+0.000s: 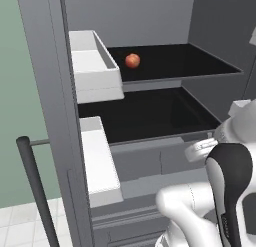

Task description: Pick the peach and tangerine from the fridge and place them inside the tupperware on the counter.

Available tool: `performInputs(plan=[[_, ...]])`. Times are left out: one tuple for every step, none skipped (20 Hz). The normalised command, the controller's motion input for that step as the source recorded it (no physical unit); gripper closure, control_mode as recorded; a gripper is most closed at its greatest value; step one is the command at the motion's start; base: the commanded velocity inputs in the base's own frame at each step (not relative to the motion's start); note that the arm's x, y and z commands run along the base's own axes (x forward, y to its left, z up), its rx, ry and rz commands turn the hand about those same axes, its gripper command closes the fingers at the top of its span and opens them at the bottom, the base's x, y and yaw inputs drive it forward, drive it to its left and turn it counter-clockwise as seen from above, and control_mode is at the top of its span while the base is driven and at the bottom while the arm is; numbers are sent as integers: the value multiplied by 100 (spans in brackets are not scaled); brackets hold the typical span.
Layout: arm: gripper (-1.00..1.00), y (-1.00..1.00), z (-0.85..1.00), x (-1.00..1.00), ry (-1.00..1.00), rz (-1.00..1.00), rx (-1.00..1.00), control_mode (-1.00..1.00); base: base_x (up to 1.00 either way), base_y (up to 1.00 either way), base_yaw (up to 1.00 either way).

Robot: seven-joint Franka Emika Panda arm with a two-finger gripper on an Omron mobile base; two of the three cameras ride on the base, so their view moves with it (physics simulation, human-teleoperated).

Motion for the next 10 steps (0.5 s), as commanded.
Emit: performInputs(plan=[[-100,4,30,0,-23,-5,0,-100,0,0,0],[-100,11,35,0,-25,-5,0,-100,0,0,0],[-100,14,39,3,-25,-5,0,-100,0,0,0],[-100,19,41,5,-24,-6,0,-100,0,0,0],[-100,18,44,6,-23,-6,0,-100,0,0,0],[-100,16,46,3,-22,-4,0,-100,0,0,0],[-100,14,49,2,-22,-3,0,-100,0,0,0],[-100,11,51,0,-23,-1,0,-100,0,0,0],[-100,7,49,0,-23,0,0,-100,0,0,0],[-100,8,51,0,-18,0,0,-100,0,0,0]])
